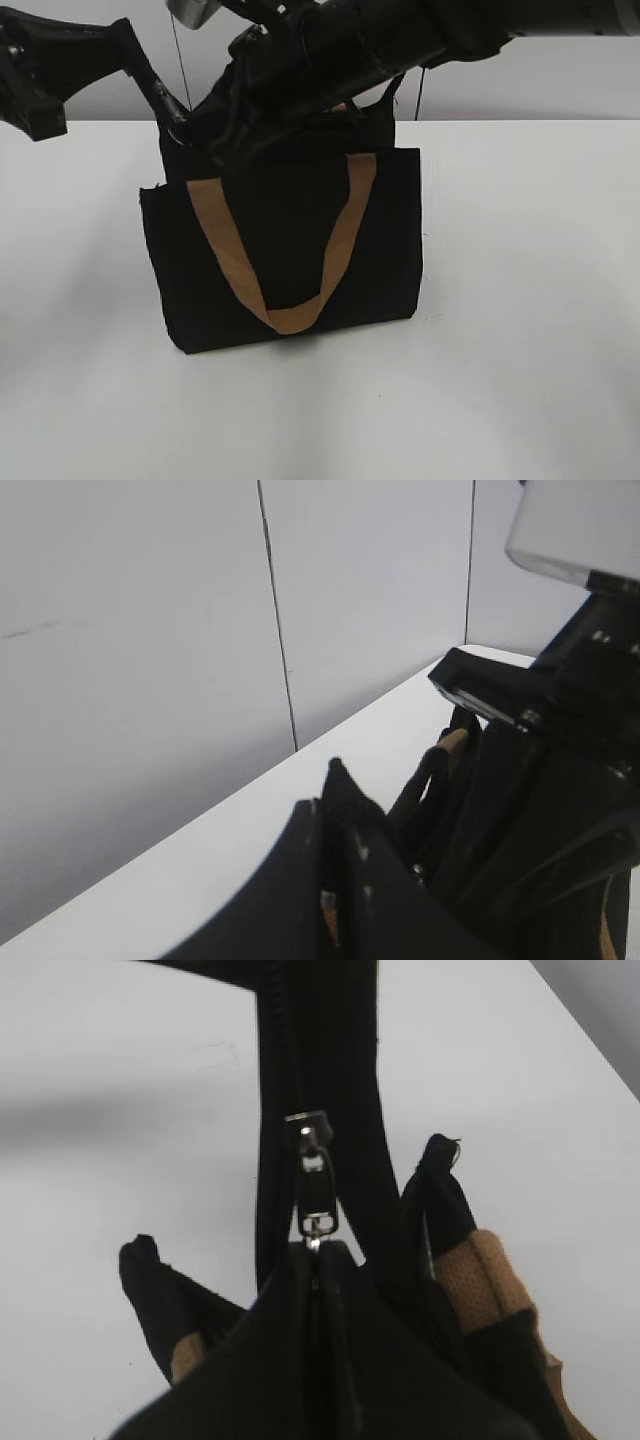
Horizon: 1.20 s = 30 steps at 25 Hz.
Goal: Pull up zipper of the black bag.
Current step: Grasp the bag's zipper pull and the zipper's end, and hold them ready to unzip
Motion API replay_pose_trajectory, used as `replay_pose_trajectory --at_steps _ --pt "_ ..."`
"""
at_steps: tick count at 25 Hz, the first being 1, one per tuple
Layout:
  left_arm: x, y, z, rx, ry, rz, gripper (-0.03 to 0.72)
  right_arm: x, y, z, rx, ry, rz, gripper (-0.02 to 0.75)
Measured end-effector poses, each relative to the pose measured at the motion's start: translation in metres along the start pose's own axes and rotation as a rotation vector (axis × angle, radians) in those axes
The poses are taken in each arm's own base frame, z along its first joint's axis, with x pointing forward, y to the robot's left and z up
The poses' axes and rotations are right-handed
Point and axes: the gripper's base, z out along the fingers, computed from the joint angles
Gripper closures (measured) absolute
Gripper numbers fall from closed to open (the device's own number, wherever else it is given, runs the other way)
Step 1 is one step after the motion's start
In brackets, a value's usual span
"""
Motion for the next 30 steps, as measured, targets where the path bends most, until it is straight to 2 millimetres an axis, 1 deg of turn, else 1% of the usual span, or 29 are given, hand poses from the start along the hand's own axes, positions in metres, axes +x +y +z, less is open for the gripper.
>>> replay_pose_trajectory --at_steps 2,8,14,18,23,26,30 --pt "0.000 0.000 0.000 0.000 0.001 0.001 0.688 0.001 -0.001 -0.001 0.006 0.016 0.008 0.738" --pt "0.000 0.000 0.000 -0.001 0.002 0.001 0.688 -0.004 -0.001 -0.018 0.039 0.069 0.015 0.738" --pt "0.000 0.000 0.000 0.004 -0.003 0.001 0.688 -0.005 -0.001 -0.026 0.064 0.103 0.016 0.738" --pt "-0.001 -0.001 0.000 0.011 -0.009 0.002 0.688 -0.002 -0.007 -0.033 0.102 0.144 0.037 0.738" --pt "-0.001 -0.001 0.000 0.016 -0.014 0.003 0.688 0.005 -0.018 -0.049 0.135 0.213 0.089 0.738" --pt "-0.001 -0.002 0.000 0.021 -0.013 0.007 0.688 0.009 -0.021 -0.056 0.122 0.247 0.123 0.738" --pt "-0.001 -0.002 0.000 0.023 -0.013 0.008 0.688 0.009 -0.021 -0.064 0.129 0.270 0.126 0.738"
